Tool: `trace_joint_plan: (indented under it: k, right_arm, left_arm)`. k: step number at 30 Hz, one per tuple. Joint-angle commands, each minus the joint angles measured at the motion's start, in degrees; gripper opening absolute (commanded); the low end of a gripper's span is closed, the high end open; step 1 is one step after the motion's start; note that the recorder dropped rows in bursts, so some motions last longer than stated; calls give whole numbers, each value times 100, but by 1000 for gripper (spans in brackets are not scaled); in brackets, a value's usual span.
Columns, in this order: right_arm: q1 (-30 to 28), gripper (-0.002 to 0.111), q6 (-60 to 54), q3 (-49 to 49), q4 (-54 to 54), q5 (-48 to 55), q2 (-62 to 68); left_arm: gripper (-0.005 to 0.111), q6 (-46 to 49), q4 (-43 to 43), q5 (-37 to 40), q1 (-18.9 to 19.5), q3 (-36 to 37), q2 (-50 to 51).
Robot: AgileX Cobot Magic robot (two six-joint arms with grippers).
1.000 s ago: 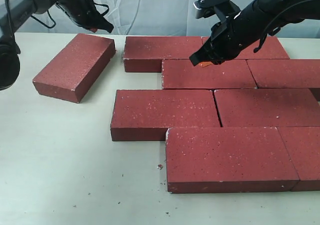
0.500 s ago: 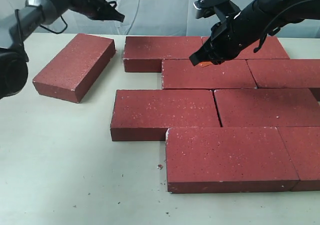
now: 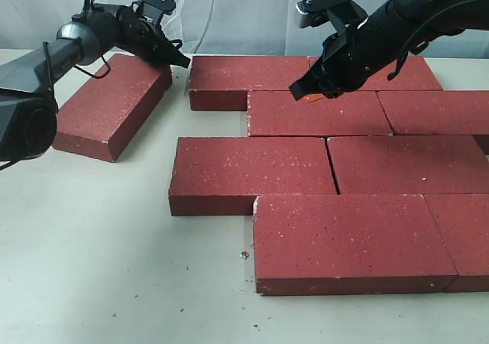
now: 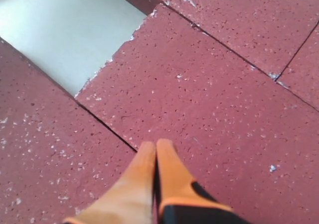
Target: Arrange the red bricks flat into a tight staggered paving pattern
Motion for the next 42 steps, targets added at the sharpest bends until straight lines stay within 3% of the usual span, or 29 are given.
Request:
trace_joint_plan:
  k: [1, 16, 22, 27, 32, 36, 39, 42]
  right_arm:
    - [-21, -1, -16, 15, 11, -58, 2]
    - [-21, -1, -16, 15, 14, -57, 2]
    - [-21, -1, -16, 15, -12, -86, 2]
    - [-21, -1, -16, 15, -24, -64, 2]
    - [-21, -1, -16, 15, 1, -141, 2]
    - [-21, -1, -16, 15, 1, -141, 2]
    - [-21, -1, -16, 15, 1, -141, 2]
    - [-21, -1, -16, 15, 1, -141, 2]
  left_arm:
    - [0, -17, 418, 872, 6, -16, -341]
    - [0, 538, 344, 3664, 61, -16, -734]
    - [0, 878, -1137, 3664, 61, 342, -1284]
    - [0, 875, -387, 3664, 199, 677, -1847]
    - [0, -699, 176, 3362, 904, 677, -1856]
    - [0, -1091, 977, 2859, 1027, 677, -1539]
    - [0, -1177, 919, 2568, 1027, 677, -1274]
    - [0, -1116, 342, 2330, 1015, 677, -1081]
